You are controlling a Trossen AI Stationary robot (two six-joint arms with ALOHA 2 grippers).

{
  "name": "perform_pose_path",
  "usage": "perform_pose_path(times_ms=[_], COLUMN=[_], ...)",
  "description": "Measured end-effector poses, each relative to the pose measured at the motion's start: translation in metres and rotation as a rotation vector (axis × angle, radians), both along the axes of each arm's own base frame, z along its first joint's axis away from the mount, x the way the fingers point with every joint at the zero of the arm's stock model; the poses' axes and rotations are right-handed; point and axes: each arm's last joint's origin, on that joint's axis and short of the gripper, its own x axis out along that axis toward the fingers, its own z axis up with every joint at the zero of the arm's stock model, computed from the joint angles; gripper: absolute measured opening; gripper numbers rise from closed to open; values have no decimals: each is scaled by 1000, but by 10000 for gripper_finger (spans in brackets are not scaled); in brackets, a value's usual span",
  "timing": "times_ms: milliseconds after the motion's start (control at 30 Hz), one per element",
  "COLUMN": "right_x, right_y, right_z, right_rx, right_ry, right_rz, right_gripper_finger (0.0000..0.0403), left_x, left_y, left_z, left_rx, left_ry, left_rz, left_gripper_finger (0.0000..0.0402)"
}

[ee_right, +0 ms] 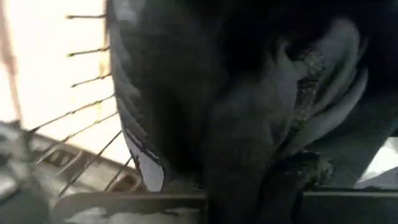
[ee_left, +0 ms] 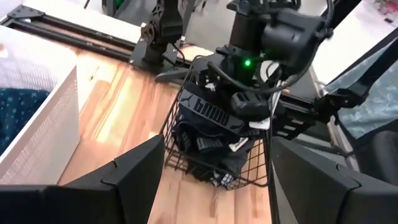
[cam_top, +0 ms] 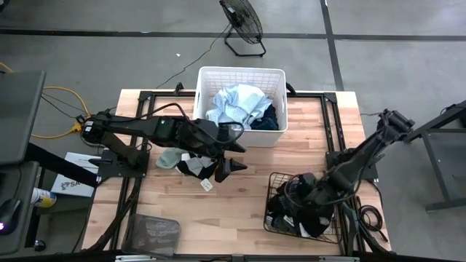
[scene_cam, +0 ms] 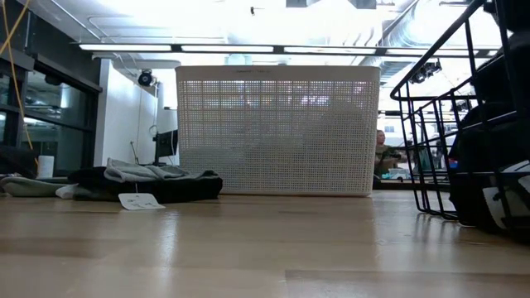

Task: Pick & Place Cloths
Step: Put the black boxer into the wire basket

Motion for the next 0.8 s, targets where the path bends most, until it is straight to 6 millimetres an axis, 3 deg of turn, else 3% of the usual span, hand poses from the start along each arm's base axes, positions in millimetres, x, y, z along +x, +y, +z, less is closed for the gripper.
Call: perform_pose_path(times_ms=[433, 800], right_x=[28, 51], right_y=[18, 6], right_z=[-59, -80], right_rx=[-99, -103], right_ry=[194, 229], right_rz=[-188, -139], right_gripper_finger=[10, 12], left_x=[-12, -16], left_y=[2, 3], left_z=[-9, -7], left_rx=[62, 85], left_ry=[136, 140], left_rz=[-23, -40], left_gripper_finger=[290, 290])
